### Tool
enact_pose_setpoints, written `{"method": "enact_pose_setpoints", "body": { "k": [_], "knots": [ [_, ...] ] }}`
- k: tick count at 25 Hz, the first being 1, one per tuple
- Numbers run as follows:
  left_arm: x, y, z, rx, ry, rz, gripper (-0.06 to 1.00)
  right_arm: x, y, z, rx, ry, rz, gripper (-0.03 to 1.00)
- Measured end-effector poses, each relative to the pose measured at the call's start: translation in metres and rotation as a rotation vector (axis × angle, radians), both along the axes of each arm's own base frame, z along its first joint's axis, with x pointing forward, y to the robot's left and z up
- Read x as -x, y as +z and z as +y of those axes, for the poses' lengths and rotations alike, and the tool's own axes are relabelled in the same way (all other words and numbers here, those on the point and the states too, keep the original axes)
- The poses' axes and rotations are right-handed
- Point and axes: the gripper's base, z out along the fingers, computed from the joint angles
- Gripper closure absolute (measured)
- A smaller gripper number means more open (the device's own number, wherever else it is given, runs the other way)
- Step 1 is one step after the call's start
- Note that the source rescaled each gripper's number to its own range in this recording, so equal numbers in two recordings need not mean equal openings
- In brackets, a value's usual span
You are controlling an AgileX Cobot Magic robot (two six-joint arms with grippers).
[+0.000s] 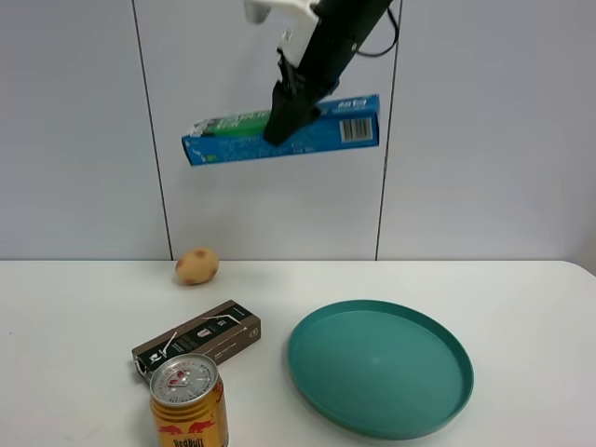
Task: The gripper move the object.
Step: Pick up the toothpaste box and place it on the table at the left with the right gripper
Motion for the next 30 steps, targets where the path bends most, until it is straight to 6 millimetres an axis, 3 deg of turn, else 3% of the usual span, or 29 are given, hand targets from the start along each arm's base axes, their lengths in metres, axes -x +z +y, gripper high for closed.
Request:
{"method": "enact_pose_setpoints", "body": {
  "k": [4,13,21,25,30],
  "knots": [
    [0.000,0.000,0.000,0.000,0.000,0.000,-0.06,0.032,0.046,-0.016,-0.071,-0.136,0.047,0.97],
    [0.000,0.000,0.000,0.000,0.000,0.000,-0.06,0.067,0.116,-0.071,-0.227,-0.690,-0.032,0.97],
    [0.000,0.000,0.000,0.000,0.000,0.000,-0.06,0.132,0.171,-0.075,-0.381,-0.768,-0.175,0.97],
    [0.000,0.000,0.000,0.000,0.000,0.000,-0.06,0.146,0.171,-0.079,-0.390,-0.792,-0.170,0.97],
    [0.000,0.000,0.000,0.000,0.000,0.000,-0.06,0.148,0.125,-0.083,-0.280,-0.886,-0.062,0.97]
  ]
}}
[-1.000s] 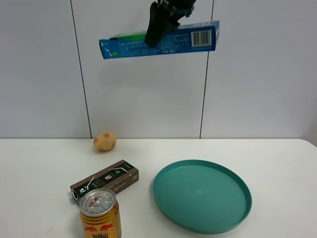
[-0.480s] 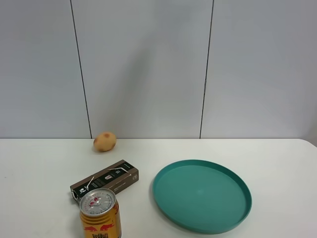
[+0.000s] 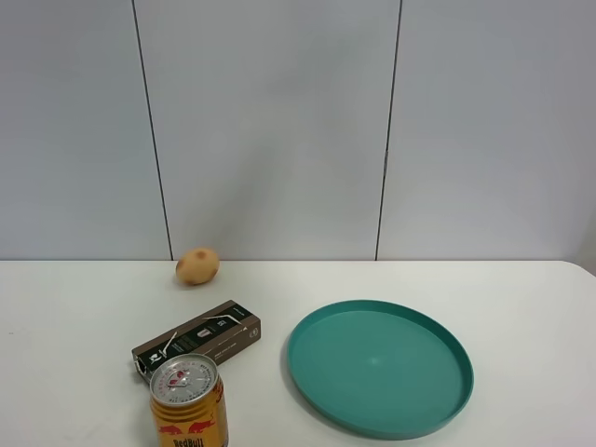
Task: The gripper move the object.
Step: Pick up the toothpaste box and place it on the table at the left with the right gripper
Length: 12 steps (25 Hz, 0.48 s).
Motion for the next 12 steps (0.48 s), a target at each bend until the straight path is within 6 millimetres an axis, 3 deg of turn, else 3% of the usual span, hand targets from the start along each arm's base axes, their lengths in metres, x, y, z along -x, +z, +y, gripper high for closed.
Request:
{"method": "enact_pose_setpoints", "body": {
  "k": [3,12],
  "knots": [
    [0.000,0.000,0.000,0.000,0.000,0.000,-0.06,0.006,-0.029,-0.007,0.015,-0.067,0.081,0.97],
    [0.000,0.000,0.000,0.000,0.000,0.000,-0.06,0.042,-0.088,-0.052,0.004,-0.298,0.161,0.97]
  ]
}}
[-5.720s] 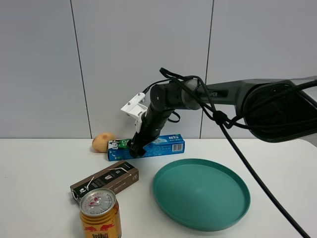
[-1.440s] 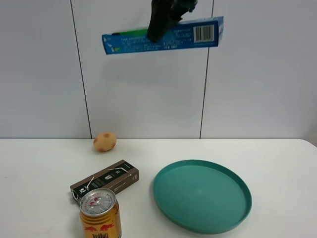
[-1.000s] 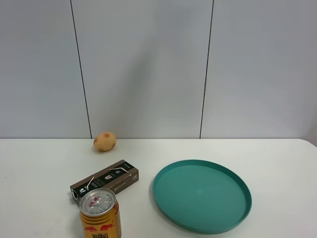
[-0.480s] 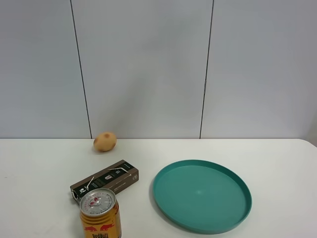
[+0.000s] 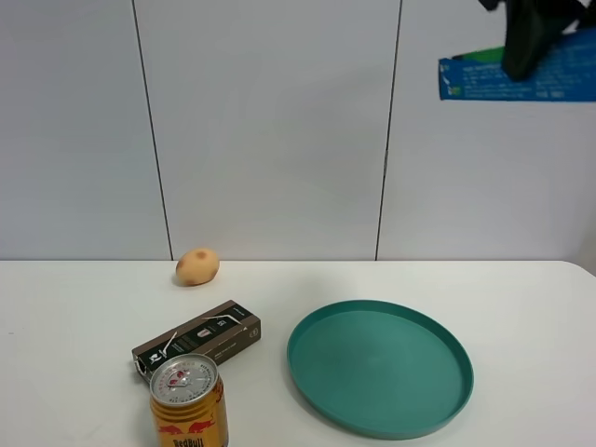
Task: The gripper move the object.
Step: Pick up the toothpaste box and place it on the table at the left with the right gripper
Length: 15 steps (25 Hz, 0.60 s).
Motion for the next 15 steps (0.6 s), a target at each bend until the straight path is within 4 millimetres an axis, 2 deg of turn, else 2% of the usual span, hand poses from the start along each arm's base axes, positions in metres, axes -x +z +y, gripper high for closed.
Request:
{"method": "enact_pose_setpoints", "body": {
  "k": [8,11,15],
  "knots": [
    [0.000,0.000,0.000,0.000,0.000,0.000,-0.06,0.037,-0.044,-0.037,-0.054,-0.084,0.019,0.97],
    [0.000,0.000,0.000,0.000,0.000,0.000,-0.06,0.040,-0.056,-0.054,-0.083,-0.146,0.014,0.97],
    [0.000,0.000,0.000,0.000,0.000,0.000,-0.06,0.033,-0.084,-0.083,-0.077,-0.268,0.028,0.97]
  ]
}}
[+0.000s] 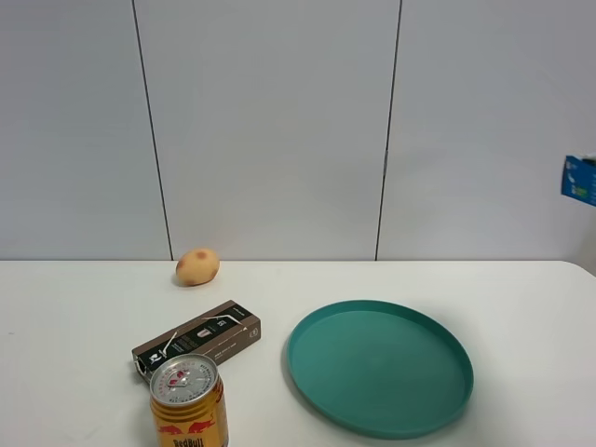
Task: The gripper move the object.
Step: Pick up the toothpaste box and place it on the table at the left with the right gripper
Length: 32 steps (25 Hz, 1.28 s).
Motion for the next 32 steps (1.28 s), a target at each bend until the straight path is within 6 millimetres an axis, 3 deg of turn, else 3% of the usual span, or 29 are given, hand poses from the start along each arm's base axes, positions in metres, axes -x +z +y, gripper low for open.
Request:
{"method": "enact_pose_setpoints", "body": {
  "k": [5,12,17,22,32],
  "knots": [
    [0.000,0.000,0.000,0.000,0.000,0.000,-0.06,-0.012,-0.033,-0.020,-0.025,0.016,-0.053,0.97],
    [0.000,0.000,0.000,0.000,0.000,0.000,-0.06,-0.042,-0.058,-0.024,0.014,0.193,-0.116,0.97],
    [0.000,0.000,0.000,0.000,0.000,0.000,-0.06,-0.071,-0.093,-0.032,0.001,0.191,-0.036,0.97],
    [0.000,0.000,0.000,0.000,0.000,0.000,-0.06,-0.094,-0.122,-0.024,-0.054,0.266,-0.039,0.97],
    [0.000,0.000,0.000,0.000,0.000,0.000,-0.06,-0.113,-0.142,-0.032,-0.128,0.284,-0.100,0.97]
  ]
}}
